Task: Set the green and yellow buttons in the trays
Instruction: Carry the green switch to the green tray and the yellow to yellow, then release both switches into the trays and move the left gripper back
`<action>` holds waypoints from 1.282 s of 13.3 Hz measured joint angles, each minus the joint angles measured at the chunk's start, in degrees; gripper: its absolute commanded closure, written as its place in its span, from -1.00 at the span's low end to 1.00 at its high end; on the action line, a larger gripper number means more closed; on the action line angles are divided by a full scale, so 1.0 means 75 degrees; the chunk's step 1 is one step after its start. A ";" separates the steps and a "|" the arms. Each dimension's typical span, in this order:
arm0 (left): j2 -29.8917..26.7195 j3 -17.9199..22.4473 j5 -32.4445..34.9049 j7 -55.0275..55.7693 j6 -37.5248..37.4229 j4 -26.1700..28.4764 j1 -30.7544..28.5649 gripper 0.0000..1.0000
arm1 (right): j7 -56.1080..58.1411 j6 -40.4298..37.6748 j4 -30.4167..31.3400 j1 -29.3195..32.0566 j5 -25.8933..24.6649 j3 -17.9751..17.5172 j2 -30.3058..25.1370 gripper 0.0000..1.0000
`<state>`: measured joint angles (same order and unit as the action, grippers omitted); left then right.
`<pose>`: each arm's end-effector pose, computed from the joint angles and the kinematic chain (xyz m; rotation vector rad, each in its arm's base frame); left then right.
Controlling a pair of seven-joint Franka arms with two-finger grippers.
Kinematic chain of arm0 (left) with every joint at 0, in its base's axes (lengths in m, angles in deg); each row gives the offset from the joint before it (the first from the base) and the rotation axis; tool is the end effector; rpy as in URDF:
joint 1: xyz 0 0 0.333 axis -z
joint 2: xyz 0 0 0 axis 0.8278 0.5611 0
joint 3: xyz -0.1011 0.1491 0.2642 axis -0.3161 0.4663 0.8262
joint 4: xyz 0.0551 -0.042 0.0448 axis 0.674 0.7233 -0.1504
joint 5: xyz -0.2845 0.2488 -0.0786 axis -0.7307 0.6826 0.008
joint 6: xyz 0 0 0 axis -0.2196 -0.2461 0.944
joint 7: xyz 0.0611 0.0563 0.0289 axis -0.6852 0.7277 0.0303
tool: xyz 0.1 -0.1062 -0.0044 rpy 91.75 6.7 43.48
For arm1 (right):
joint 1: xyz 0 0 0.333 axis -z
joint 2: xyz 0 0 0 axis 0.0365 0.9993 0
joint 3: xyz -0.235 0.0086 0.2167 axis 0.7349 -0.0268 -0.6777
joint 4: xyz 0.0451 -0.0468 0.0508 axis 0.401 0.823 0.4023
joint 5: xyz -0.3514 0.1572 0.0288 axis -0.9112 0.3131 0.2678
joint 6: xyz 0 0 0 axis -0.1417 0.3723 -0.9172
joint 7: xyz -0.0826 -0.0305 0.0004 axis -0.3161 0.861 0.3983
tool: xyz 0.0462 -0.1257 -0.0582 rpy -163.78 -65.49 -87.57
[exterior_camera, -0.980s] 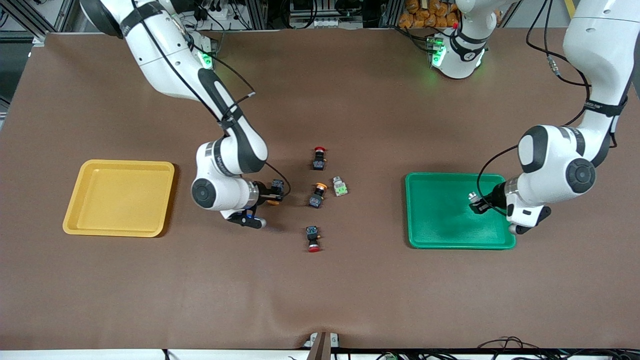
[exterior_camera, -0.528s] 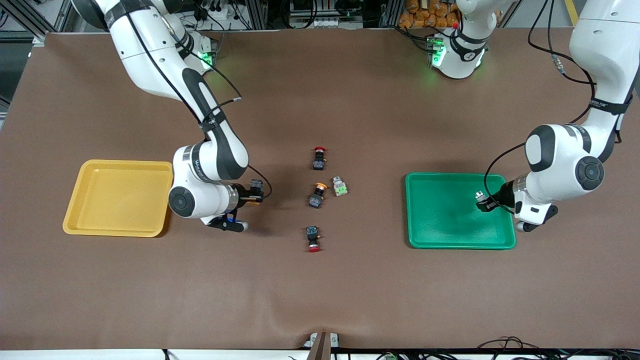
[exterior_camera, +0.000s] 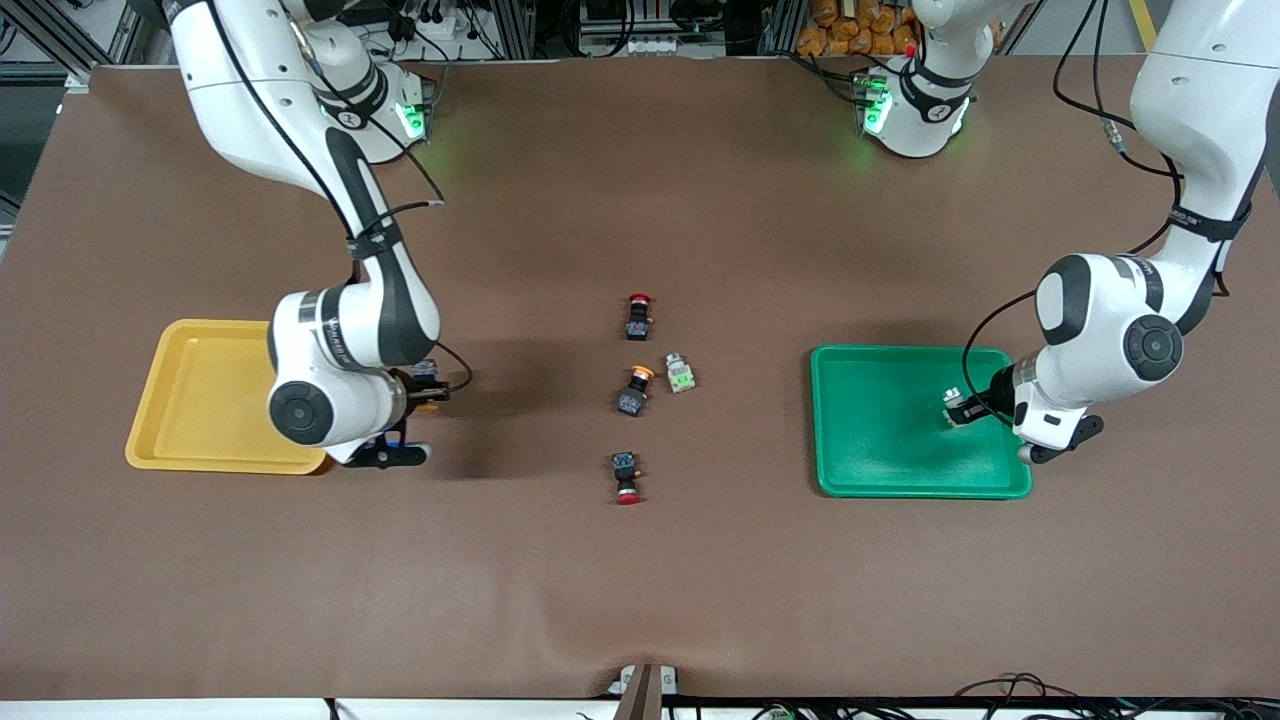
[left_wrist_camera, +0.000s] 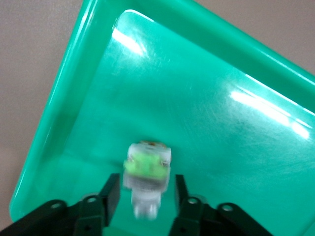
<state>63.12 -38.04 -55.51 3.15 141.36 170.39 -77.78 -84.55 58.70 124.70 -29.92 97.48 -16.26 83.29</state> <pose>0.5986 -0.0030 0.1897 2.9685 0.6754 -0.1212 0.6057 0.1585 0.2087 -3.0857 -0.0885 0.5731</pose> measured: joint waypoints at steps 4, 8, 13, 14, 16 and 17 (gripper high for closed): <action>-0.0168 -0.0145 0.0012 -0.0006 -0.0729 -0.0795 0.0002 -1.00 | 0.1050 -0.0268 0.0006 0.0286 -0.0296 0.0369 -0.0001 1.00; -0.0894 -0.0607 0.0017 -0.0007 -0.2796 -0.2070 0.0023 -1.00 | 0.2016 -0.0360 0.0019 0.1124 -0.0708 0.0397 -0.0001 1.00; -0.1246 -0.0792 0.0018 -0.0397 -0.5203 -0.3684 0.0021 -1.00 | 0.3189 -0.0362 0.0050 0.2228 -0.1214 0.0390 0.0013 1.00; -0.1267 -0.0813 0.0018 -0.0425 -0.5296 -0.3799 0.0022 -1.00 | 0.3407 -0.0361 0.0062 0.2450 -0.1240 0.0387 0.0034 1.00; -0.1358 -0.0874 0.0019 -0.0435 -0.5353 -0.3877 0.0023 -1.00 | 0.3632 -0.0359 0.0092 0.2803 -0.1364 0.0377 0.0097 1.00; -0.1386 -0.0936 0.0019 -0.0435 -0.5388 -0.3875 0.0034 -1.00 | 0.3675 -0.0343 0.0116 0.2928 -0.1451 0.0372 0.0123 1.00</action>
<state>52.73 -45.06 -55.37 -0.11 100.95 141.33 -77.52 -56.99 56.13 125.57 -7.96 86.60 -13.47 84.22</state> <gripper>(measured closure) 0.000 0.604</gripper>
